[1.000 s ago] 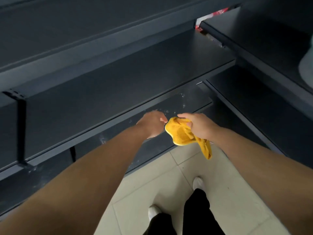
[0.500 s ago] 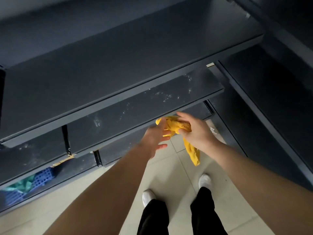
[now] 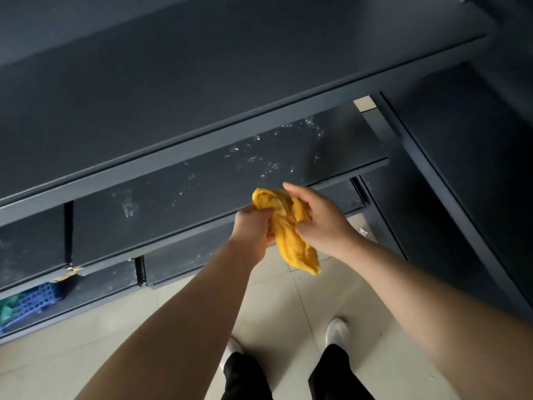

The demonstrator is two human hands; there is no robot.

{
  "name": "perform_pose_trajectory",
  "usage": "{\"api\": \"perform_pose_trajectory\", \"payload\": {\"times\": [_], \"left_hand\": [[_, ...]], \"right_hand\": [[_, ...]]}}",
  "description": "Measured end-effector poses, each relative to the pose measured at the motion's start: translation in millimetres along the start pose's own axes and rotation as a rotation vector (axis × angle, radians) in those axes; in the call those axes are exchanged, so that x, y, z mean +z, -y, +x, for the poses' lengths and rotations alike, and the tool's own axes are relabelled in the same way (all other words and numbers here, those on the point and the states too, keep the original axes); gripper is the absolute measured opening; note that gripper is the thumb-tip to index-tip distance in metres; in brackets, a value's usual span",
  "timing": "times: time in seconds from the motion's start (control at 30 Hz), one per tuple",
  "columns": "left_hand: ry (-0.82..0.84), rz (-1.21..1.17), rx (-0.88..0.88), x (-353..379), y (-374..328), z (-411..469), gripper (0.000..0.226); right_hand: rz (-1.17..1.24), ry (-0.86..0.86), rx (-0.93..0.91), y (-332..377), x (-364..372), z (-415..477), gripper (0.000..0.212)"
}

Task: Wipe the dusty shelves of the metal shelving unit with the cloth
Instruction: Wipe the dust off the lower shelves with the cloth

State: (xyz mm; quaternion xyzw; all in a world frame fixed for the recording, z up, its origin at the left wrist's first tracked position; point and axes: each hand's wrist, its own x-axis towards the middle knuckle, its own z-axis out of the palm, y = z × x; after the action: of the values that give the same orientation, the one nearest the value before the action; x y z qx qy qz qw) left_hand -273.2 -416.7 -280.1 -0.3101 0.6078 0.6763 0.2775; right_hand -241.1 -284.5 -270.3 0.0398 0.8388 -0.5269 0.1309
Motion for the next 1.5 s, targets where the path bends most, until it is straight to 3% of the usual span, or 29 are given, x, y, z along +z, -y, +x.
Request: {"api": "perform_pose_trajectory", "payload": {"times": [0.13,0.3,0.33,0.47,0.57,0.67,0.9,1.1,1.27,1.5], "left_hand": [[-0.076,-0.101,0.086,21.5,-27.0,26.1,0.017],[-0.007,-0.248,0.201,24.8,-69.3,78.3,0.019],[-0.063,-0.123,0.211,19.5,-71.2,95.3,0.020],[-0.410,0.866,0.381,3.4,-60.2,147.2,0.037],[-0.320,1.163,0.521,14.4,-47.8,167.7,0.065],[-0.281,1.391,0.451,37.9,-31.1,191.2,0.084],[-0.417,1.562,0.572,45.6,-11.2,241.7,0.114],[-0.598,1.754,0.699,43.9,-34.9,250.9,0.077],[-0.422,1.540,0.554,70.7,-31.8,248.2,0.100],[-0.485,1.562,0.639,88.5,-55.6,285.6,0.079]], "right_hand": [[0.020,-0.115,-0.012,-22.1,-31.1,41.0,0.072],[-0.035,-0.224,-0.131,-43.4,-52.9,97.2,0.064],[-0.102,-0.241,-0.145,-51.2,-54.4,108.1,0.062],[-0.553,-0.145,-0.089,-95.9,-49.5,140.6,0.056],[-0.809,-0.177,-0.130,-117.7,-41.3,158.4,0.044],[-1.053,-0.312,-0.192,-127.6,-42.5,172.3,0.032],[-1.167,-0.338,-0.223,-154.2,-53.4,195.6,0.033],[-1.113,-0.387,-0.183,-169.8,-75.6,192.3,0.035],[-1.052,-0.330,-0.214,-175.2,-96.3,192.1,0.044],[-1.005,-0.168,-0.225,-184.5,-107.9,195.4,0.049]]}}
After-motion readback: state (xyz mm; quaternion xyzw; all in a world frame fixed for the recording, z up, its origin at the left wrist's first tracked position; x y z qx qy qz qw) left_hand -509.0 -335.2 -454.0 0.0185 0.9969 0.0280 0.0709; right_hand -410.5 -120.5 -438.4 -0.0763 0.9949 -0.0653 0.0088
